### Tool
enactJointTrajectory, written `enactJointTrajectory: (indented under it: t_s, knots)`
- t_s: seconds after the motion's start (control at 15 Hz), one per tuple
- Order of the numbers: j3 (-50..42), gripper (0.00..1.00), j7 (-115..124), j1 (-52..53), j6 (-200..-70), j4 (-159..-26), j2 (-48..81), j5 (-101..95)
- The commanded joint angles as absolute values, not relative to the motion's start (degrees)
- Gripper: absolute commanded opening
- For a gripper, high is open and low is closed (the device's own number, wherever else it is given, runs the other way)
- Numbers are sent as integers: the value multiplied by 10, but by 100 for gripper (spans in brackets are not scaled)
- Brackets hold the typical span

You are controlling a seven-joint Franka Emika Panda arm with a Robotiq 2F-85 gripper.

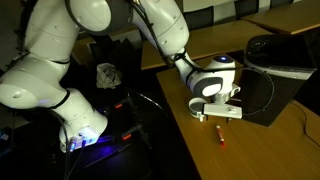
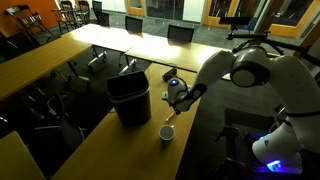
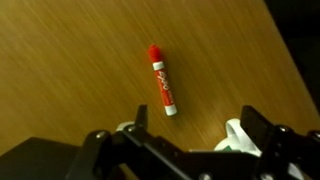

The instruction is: Put the marker in the mug

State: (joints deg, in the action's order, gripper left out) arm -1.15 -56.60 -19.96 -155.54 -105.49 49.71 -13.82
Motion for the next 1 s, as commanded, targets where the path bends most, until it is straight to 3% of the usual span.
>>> enactJointTrajectory:
  t_s: [0.0, 0.53, 0.8, 0.93]
  knots:
    - [4, 100, -616, -213, -1565, -976, 562, -173]
    - [17, 100, -683, -218, -1541, -878, 662, -167]
    - [16, 91, -700, -218, -1521, -840, 693, -165]
    - [13, 91, -702, -214, -1515, -824, 708, -164]
